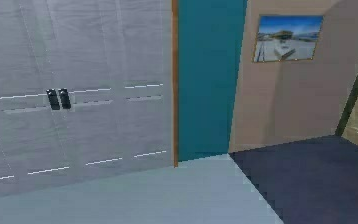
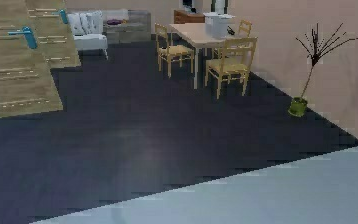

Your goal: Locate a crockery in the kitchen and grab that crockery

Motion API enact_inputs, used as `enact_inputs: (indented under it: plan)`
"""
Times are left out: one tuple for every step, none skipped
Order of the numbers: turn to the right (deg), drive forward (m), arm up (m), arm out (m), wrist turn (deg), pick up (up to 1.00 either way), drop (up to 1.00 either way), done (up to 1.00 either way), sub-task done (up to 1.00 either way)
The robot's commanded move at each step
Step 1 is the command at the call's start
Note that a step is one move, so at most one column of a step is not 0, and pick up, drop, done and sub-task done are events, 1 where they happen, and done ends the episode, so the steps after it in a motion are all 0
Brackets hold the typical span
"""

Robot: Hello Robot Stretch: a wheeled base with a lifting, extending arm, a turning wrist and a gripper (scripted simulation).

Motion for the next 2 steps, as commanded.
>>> enact_inputs:
  plan:
    - [-15.0, 0.0, 0.0, 0.0, 0.0, 0.0, 0.0, 0.0, 0.0]
    - [0.0, 0.05, 0.0, 0.0, 0.0, 0.0, 0.0, 0.0, 0.0]
